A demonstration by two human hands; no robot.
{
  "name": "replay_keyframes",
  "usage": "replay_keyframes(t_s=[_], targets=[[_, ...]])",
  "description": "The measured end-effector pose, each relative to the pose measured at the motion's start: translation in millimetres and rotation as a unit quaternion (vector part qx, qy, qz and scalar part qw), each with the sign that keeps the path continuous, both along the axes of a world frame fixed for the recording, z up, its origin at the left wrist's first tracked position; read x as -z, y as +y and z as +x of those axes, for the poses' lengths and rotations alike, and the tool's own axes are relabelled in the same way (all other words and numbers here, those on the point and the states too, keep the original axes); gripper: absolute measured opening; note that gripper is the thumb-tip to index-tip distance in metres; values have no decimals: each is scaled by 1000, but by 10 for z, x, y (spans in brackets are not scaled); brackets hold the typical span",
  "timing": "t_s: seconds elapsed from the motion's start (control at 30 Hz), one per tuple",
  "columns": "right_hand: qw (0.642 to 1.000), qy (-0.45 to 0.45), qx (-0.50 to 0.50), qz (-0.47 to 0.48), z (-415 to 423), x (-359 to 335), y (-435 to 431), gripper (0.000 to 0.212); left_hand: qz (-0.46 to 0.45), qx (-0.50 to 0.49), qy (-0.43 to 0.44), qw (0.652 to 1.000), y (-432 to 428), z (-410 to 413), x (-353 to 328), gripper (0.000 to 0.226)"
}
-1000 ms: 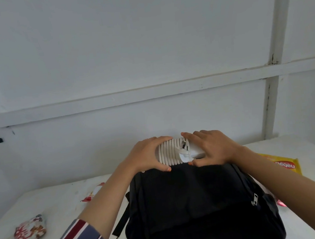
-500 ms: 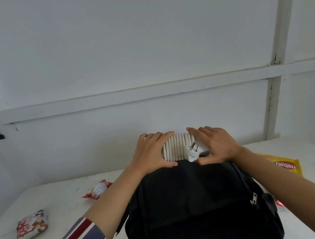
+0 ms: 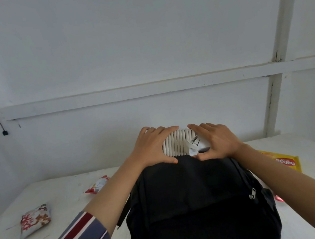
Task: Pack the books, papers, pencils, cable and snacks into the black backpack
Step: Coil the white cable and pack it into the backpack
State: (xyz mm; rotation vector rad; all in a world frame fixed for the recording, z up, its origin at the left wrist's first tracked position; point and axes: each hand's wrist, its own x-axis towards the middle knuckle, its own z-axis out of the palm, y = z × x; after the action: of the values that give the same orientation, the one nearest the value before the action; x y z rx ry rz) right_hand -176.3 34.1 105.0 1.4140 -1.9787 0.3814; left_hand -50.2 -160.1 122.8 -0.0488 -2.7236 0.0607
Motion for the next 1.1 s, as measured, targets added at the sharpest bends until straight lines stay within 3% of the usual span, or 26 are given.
replay_keyframes(t_s=[0.2,0.5,0.83,1.1], targets=[[999,-8,-4,49,57,-66,88,96,28,35,84,995,28,58,169,88],[997,-48,30,42,295,74,193,81,67,71,-19,995,80,249,180,96],[995,-78,5,69,613,170,514,95,102,73,-20,992,407,619,336,89],[994,-75,-42,72,911,325,991,87,118,68,-43,990,853,991,511,95]])
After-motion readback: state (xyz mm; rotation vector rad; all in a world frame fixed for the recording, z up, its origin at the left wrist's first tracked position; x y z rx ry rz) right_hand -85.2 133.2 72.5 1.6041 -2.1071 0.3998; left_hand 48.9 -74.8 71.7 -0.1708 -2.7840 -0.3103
